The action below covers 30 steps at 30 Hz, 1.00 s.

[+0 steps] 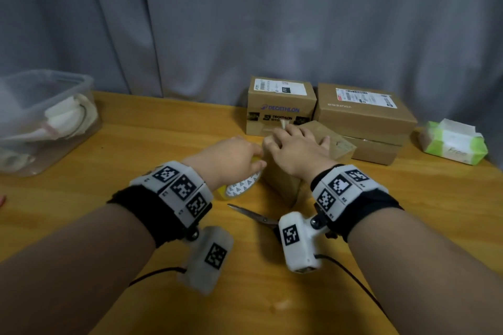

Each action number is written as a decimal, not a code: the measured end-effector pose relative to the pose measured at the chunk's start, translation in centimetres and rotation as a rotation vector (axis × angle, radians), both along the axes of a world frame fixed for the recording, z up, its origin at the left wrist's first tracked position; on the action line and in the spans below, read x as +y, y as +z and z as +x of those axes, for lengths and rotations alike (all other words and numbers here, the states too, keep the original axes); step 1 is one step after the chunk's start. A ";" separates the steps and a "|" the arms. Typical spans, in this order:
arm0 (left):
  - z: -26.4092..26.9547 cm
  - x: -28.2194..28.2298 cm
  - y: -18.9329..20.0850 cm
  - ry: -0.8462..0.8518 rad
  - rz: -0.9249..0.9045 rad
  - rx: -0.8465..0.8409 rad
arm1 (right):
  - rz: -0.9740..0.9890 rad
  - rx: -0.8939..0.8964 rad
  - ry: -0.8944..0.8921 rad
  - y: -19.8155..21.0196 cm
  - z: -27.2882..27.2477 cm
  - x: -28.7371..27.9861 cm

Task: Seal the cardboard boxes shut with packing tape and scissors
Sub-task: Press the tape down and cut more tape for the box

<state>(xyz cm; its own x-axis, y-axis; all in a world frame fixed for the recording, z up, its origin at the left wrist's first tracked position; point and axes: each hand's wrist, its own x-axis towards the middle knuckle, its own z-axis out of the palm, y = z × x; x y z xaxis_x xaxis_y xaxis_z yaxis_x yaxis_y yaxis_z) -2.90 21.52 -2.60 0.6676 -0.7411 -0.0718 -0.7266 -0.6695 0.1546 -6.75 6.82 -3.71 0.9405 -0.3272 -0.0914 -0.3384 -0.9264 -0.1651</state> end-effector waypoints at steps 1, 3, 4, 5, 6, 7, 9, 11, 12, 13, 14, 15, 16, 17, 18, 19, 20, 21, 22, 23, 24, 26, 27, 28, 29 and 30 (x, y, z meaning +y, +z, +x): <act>0.0 -0.1 -0.1 -0.003 -0.010 0.018 | -0.033 -0.006 -0.010 -0.1 0.2 0.4; 0.1 0.3 -0.4 0.011 -0.097 0.082 | -0.071 0.011 -0.031 -0.2 0.6 0.9; 0.1 0.9 -0.7 0.033 -0.180 0.121 | -0.071 0.020 -0.041 -0.2 0.8 1.1; 0.0 1.5 -0.8 0.063 -0.275 0.145 | -0.065 0.025 -0.048 -0.3 0.9 1.1; 0.0 2.2 -1.0 0.093 -0.361 0.144 | -0.058 0.029 -0.053 -0.3 1.0 1.1; 0.0 2.7 -1.0 0.114 -0.422 0.124 | -0.050 0.032 -0.056 -0.2 1.0 1.1; 0.3 3.5 -0.6 0.110 -0.440 0.083 | -0.028 0.034 -0.059 -0.2 1.0 1.0; 0.8 4.0 -0.1 0.079 -0.254 0.051 | -0.014 0.048 -0.067 0.0 1.0 1.0; 1.0 4.1 0.1 0.073 -0.130 0.053 | -0.012 0.055 -0.072 0.0 0.9 1.0; 1.1 4.3 0.2 0.072 -0.040 0.063 | -0.012 0.060 -0.076 0.1 1.0 0.9; 1.1 4.3 0.3 0.070 0.004 0.066 | -0.013 0.061 -0.080 0.1 1.0 0.9; 1.2 4.2 0.4 0.066 0.021 0.057 | -0.015 0.061 -0.085 0.2 1.1 1.0; 1.2 4.0 0.3 0.059 0.030 0.041 | -0.018 0.063 -0.092 0.1 1.2 1.1; 1.1 3.7 0.2 0.051 0.041 0.027 | -0.025 0.068 -0.099 0.2 1.3 1.3; 1.0 3.3 0.0 0.043 0.048 0.017 | -0.037 0.072 -0.106 0.2 1.5 1.5; 0.9 2.9 -0.2 0.035 0.052 0.013 | -0.050 0.075 -0.113 0.2 1.5 1.7; 0.8 2.5 -0.4 0.029 0.051 0.009 | -0.064 0.078 -0.117 0.1 1.6 1.8; 0.9 2.1 -0.6 0.030 0.045 0.005 | -0.080 0.082 -0.118 0.1 1.6 1.9; 0.9 1.9 -0.7 0.032 0.036 -0.002 | -0.097 0.082 -0.118 0.0 1.6 2.0; 1.0 1.6 -0.8 0.031 0.027 -0.012 | -0.115 0.077 -0.115 -0.1 1.6 2.0; 1.0 1.3 -0.8 0.023 0.018 -0.026 | -0.133 0.070 -0.114 -0.3 1.6 2.1; 1.0 0.9 -0.8 0.005 0.008 -0.050 | -0.173 0.056 -0.122 -0.6 1.7 2.3; 1.1 0.8 -0.9 -0.001 0.005 -0.061 | -0.188 0.054 -0.128 -0.6 1.7 2.5; 1.1 0.8 -0.9 -0.006 -0.002 -0.070 | -0.194 0.055 -0.133 -0.7 1.8 2.6; 1.2 0.8 -1.0 -0.006 -0.013 -0.072 | -0.190 0.059 -0.137 -0.7 1.9 2.8; 1.3 0.9 -1.1 -0.003 -0.031 -0.067 | -0.178 0.064 -0.144 -0.6 2.0 2.9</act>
